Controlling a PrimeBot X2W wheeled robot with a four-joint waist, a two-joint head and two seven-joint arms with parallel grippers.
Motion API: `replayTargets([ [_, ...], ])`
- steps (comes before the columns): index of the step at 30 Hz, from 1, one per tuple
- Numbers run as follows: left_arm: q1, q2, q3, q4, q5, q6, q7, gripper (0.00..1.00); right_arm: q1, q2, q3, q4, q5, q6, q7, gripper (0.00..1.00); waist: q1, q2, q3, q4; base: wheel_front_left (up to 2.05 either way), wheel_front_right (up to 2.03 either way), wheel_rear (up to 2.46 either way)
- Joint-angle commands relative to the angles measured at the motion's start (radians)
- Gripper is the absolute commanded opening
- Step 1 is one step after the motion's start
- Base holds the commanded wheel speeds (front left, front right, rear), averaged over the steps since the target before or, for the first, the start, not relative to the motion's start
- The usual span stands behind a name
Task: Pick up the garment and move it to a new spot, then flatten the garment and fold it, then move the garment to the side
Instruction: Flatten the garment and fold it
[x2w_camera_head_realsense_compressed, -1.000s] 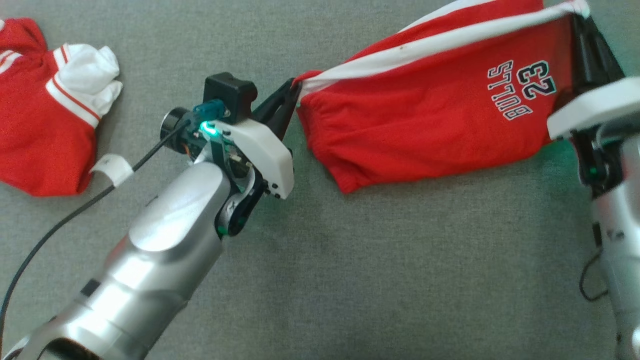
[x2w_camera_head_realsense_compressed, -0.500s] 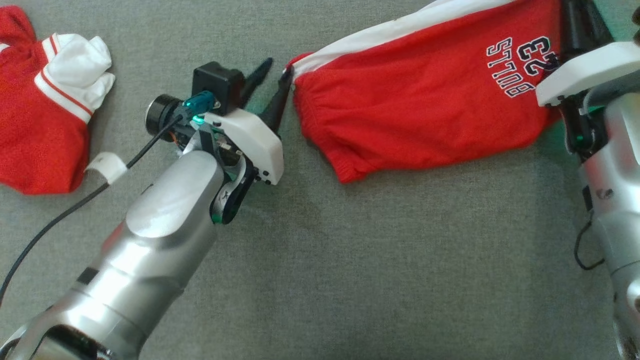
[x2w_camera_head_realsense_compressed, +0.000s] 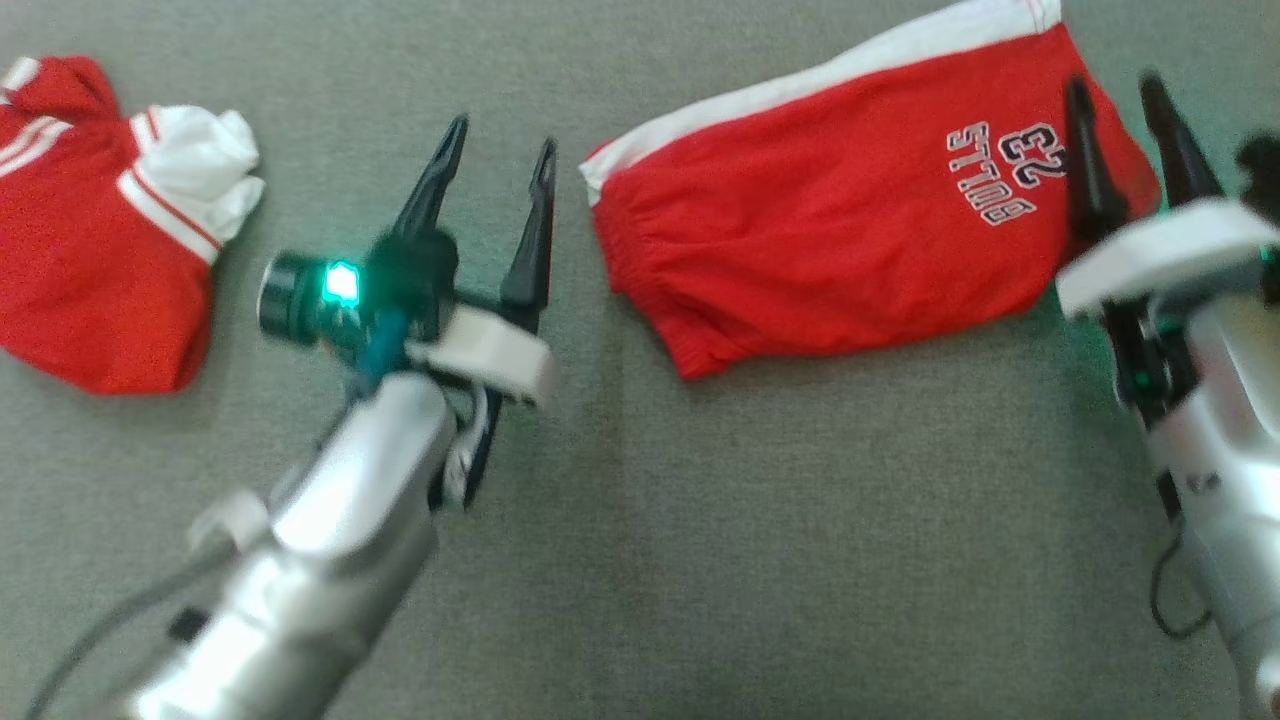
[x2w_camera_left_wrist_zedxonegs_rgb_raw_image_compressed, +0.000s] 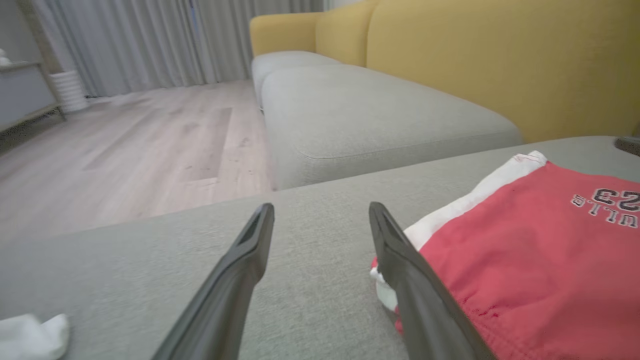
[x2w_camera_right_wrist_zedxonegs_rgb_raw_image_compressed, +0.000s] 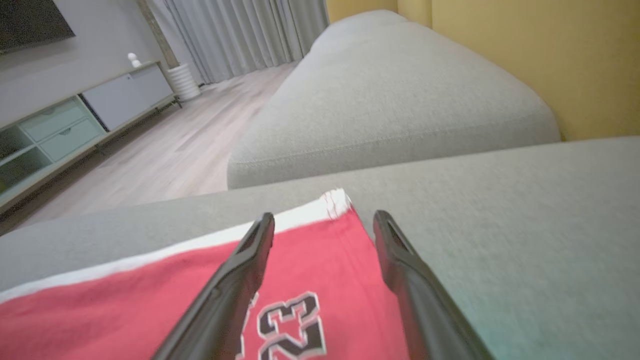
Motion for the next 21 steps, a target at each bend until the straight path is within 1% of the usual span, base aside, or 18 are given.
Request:
replayTargets([
  [1,0.010,0.026,0.043,-0.047,0.015,0.023,-0.012,1.00,0.009,-0.010,0.004,-0.022,0.010,-0.002,-0.013,1.00,0.0001,0.0000,-0.022,0.015,0.00,0.00,0.00],
  [5,0.129,0.006,0.099,-0.204,0.091,0.119,-0.019,1.00,0.041,-0.032,-0.052,0.022,0.012,-0.002,-0.013,1.00,0.0001,0.0000,-0.054,0.061,0.00,0.00,0.00],
  [8,0.242,-0.012,0.135,-0.316,0.147,0.161,-0.019,1.00,0.046,-0.047,-0.110,0.090,0.004,-0.002,-0.013,1.00,0.0001,0.0000,-0.067,0.102,0.00,0.00,0.00],
  [11,0.337,-0.033,0.163,-0.397,0.188,0.171,-0.020,1.00,0.030,-0.060,-0.156,0.170,-0.010,-0.002,-0.010,1.00,0.0001,0.0000,-0.069,0.146,0.00,0.00,0.00],
  [13,0.384,-0.039,0.182,-0.431,0.222,0.170,-0.020,1.00,0.012,-0.063,-0.176,0.219,-0.019,-0.002,-0.003,1.00,0.0001,0.0000,-0.066,0.170,0.00,0.00,0.00],
  [16,0.438,-0.053,0.203,-0.462,0.260,0.159,-0.020,1.00,-0.015,-0.074,-0.203,0.296,-0.046,-0.002,0.002,1.00,0.0001,0.0000,-0.060,0.200,0.00,0.00,0.00],
  [19,0.477,-0.074,0.227,-0.477,0.280,0.143,-0.020,1.00,-0.036,-0.065,-0.219,0.364,-0.066,-0.002,0.014,1.00,0.0001,0.0000,-0.056,0.218,0.00,0.00,0.00],
  [20,0.487,-0.080,0.234,-0.480,0.285,0.137,-0.020,1.00,-0.040,-0.059,-0.223,0.383,-0.067,-0.002,0.019,0.89,0.0001,0.0000,-0.055,0.222,0.00,0.00,0.00],
  [21,0.494,-0.085,0.242,-0.481,0.290,0.130,-0.020,1.00,-0.043,-0.052,-0.225,0.399,-0.069,-0.002,0.024,0.56,0.0001,0.0000,-0.055,0.225,0.00,0.00,0.00],
])
